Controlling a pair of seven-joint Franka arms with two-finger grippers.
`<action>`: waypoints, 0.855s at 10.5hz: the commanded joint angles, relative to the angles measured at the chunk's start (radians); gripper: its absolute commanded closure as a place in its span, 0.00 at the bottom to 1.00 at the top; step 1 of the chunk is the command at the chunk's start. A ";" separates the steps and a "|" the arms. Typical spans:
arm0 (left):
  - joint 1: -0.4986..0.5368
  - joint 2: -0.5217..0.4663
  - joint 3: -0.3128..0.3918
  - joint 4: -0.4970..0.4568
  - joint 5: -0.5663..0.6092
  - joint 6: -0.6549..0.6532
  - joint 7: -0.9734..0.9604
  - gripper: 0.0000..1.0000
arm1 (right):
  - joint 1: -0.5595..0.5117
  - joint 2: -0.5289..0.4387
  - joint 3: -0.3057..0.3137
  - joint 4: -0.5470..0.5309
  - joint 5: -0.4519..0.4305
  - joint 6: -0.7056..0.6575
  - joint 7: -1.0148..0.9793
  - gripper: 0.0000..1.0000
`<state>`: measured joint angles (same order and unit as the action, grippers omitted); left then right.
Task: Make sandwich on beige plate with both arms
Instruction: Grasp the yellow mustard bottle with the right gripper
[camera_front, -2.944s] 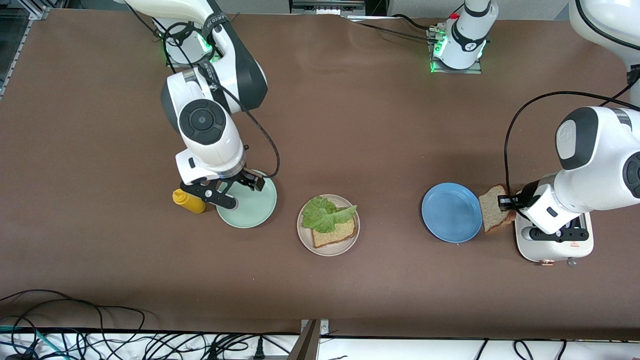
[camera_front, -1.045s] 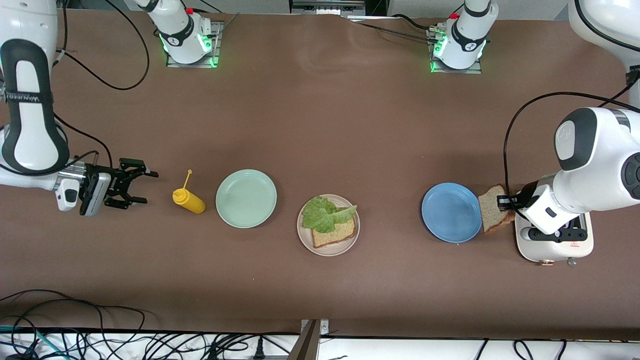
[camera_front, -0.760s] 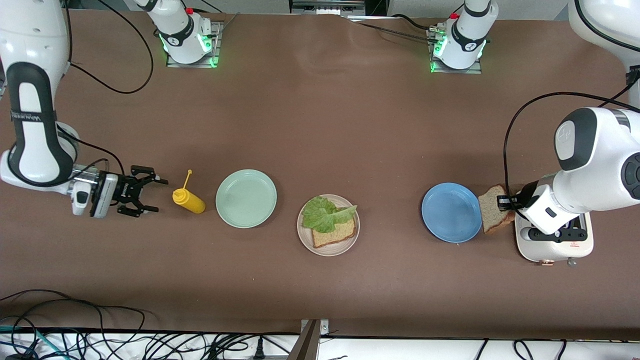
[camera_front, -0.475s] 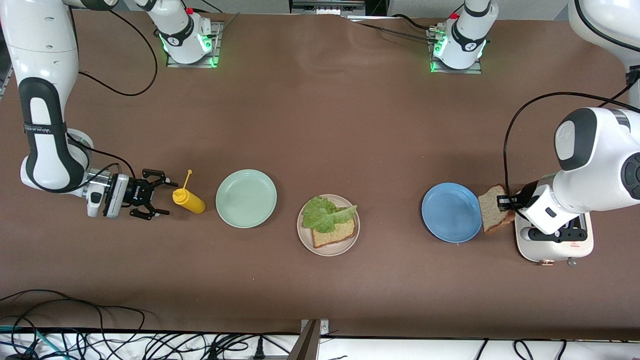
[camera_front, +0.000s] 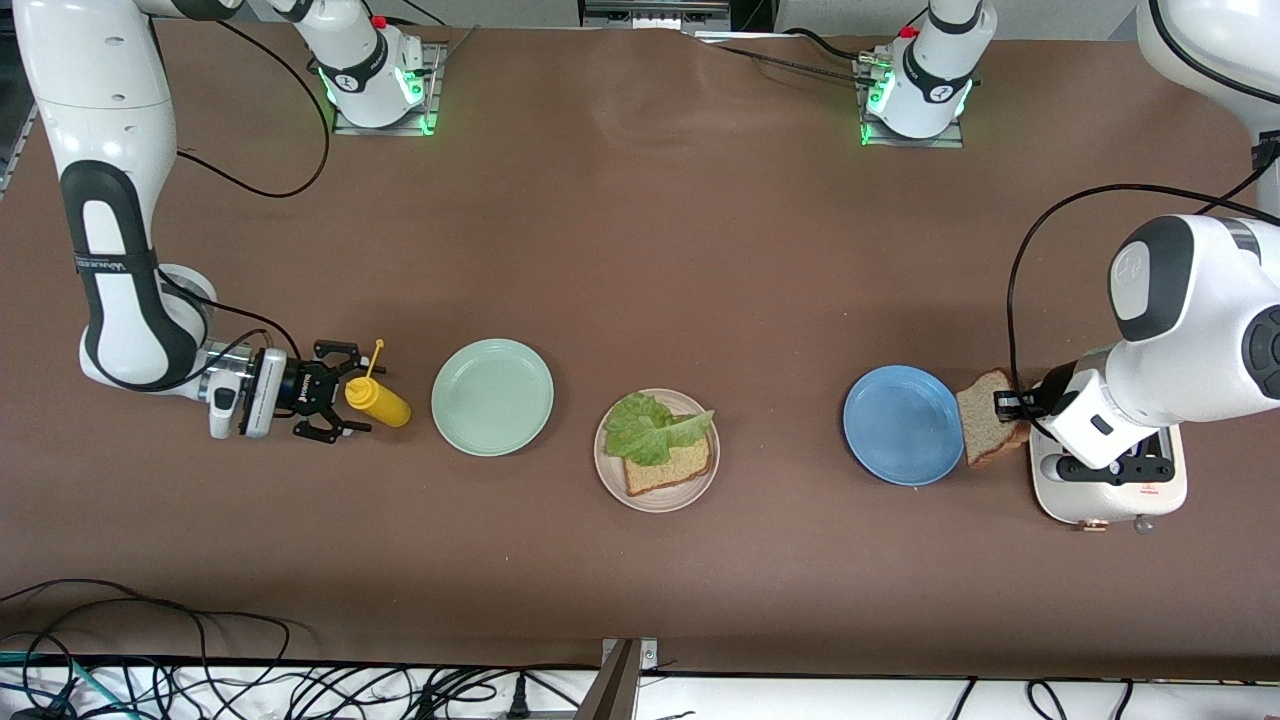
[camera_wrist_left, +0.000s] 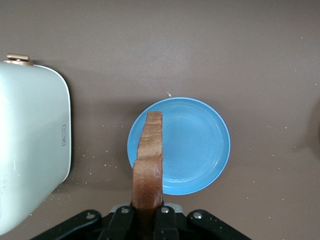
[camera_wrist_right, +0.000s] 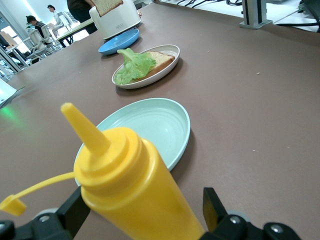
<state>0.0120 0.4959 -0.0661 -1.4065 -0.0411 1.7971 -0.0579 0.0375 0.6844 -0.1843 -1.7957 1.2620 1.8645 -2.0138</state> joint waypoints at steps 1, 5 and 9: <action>0.025 0.003 0.003 0.018 -0.115 -0.005 -0.002 1.00 | -0.016 0.014 0.019 0.002 0.027 -0.001 -0.033 0.19; 0.049 0.009 0.003 0.018 -0.241 -0.005 0.000 1.00 | -0.016 0.021 0.019 0.009 0.025 -0.011 -0.008 0.92; 0.126 0.024 0.003 0.017 -0.409 -0.005 0.102 1.00 | -0.010 0.004 0.022 0.057 -0.050 -0.005 0.160 1.00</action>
<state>0.1148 0.5041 -0.0585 -1.4065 -0.3869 1.7974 -0.0062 0.0368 0.6974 -0.1779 -1.7806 1.2569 1.8642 -1.9409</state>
